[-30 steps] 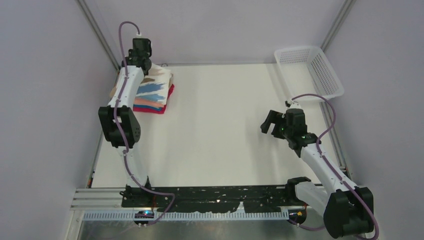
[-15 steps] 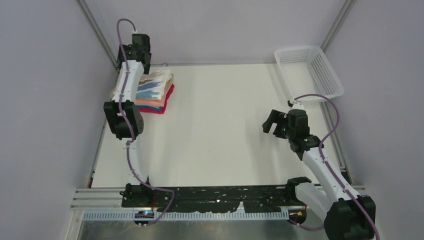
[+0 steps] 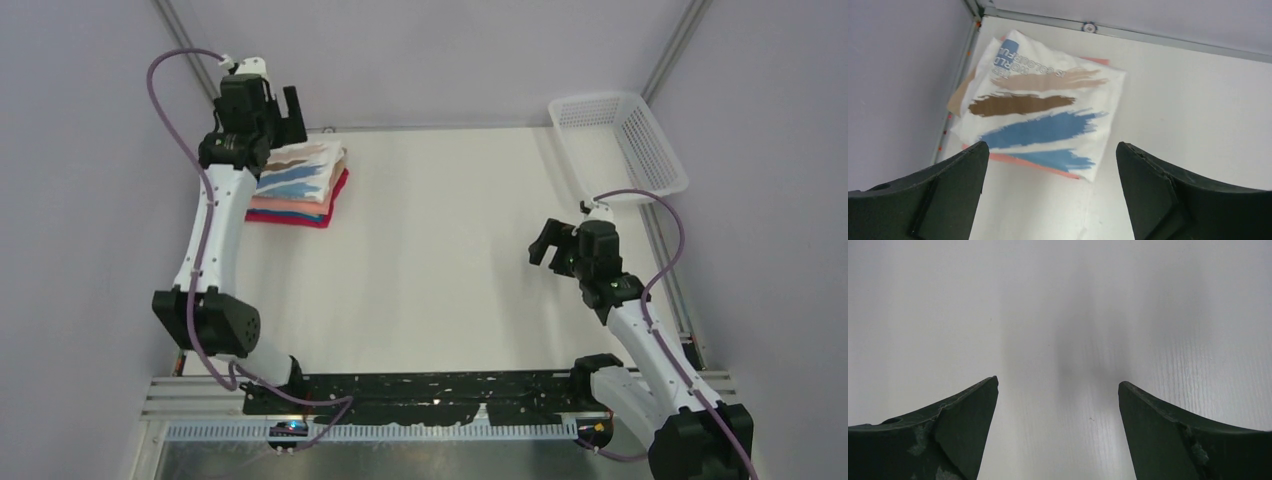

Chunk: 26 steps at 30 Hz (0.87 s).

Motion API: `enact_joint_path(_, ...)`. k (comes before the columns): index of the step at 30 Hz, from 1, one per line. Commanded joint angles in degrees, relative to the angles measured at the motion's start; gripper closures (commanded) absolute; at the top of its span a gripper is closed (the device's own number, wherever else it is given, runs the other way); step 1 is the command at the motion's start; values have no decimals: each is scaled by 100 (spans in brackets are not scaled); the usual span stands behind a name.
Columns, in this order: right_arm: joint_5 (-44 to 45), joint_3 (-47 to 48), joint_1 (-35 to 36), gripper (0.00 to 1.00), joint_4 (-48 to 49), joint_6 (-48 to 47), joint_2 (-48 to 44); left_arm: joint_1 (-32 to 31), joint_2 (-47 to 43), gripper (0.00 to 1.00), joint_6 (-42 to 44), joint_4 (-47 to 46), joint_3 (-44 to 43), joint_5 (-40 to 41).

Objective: Fold and stack the t-shirts
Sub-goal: Put the neatly folded tshirt into the corner of the board with the left arm, then reset both arms

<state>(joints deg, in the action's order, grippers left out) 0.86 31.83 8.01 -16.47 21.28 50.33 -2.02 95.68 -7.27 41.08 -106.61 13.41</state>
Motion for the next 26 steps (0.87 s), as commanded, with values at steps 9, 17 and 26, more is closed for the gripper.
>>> enact_joint_path(9, 103, -231, -31, 5, 408, 159, -497, -2061, -4675, 0, -2016, -3316, 6725, 145)
enact_joint_path(17, 94, -593, -28, 5, 1019, 312, -659, -2057, -5836, 0, -2180, -3631, 8444, 282)
enact_joint_path(26, 678, -865, -25, 5, 1254, 395, -1324, -2058, -6113, 0, -2053, -3802, 8613, 369)
